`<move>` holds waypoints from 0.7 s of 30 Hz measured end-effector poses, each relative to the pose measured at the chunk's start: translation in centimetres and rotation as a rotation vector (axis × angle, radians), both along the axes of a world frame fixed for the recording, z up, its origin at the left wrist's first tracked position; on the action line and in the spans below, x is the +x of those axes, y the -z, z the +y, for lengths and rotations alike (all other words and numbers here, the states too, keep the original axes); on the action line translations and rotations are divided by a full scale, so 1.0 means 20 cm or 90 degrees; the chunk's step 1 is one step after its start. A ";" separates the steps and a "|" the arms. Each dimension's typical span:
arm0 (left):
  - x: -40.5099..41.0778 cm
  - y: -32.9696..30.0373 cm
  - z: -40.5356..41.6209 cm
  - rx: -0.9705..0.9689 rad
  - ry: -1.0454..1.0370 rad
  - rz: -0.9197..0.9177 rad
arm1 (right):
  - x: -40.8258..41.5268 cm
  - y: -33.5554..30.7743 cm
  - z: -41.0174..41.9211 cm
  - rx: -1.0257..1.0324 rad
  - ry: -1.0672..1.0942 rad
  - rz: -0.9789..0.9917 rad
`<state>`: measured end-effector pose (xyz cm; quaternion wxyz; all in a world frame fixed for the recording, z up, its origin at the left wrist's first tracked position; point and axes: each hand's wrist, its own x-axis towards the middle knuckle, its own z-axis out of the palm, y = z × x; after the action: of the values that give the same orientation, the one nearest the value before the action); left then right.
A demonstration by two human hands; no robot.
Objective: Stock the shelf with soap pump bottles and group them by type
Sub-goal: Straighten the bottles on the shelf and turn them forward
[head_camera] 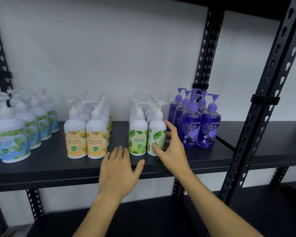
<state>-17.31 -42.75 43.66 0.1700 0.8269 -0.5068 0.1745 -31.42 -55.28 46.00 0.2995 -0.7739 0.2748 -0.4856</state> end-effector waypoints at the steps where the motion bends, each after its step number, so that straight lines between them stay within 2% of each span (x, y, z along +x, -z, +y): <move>1: 0.00 0.00 0.00 0.000 0.000 0.001 | 0.01 0.01 0.00 -0.006 0.014 -0.006; 6: 0.00 0.00 0.00 0.004 -0.003 0.001 | 0.01 0.01 0.00 -0.013 0.030 0.002; 14: 0.00 0.00 0.00 0.004 -0.005 0.004 | -0.04 -0.01 0.00 0.013 -0.050 0.022; 21: 0.00 0.00 0.00 -0.003 -0.001 0.001 | -0.03 0.00 -0.01 0.010 -0.050 0.004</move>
<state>-17.39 -42.77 43.63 0.1722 0.8273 -0.5054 0.1748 -31.98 -55.53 46.05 0.3238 -0.7831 0.2486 -0.4691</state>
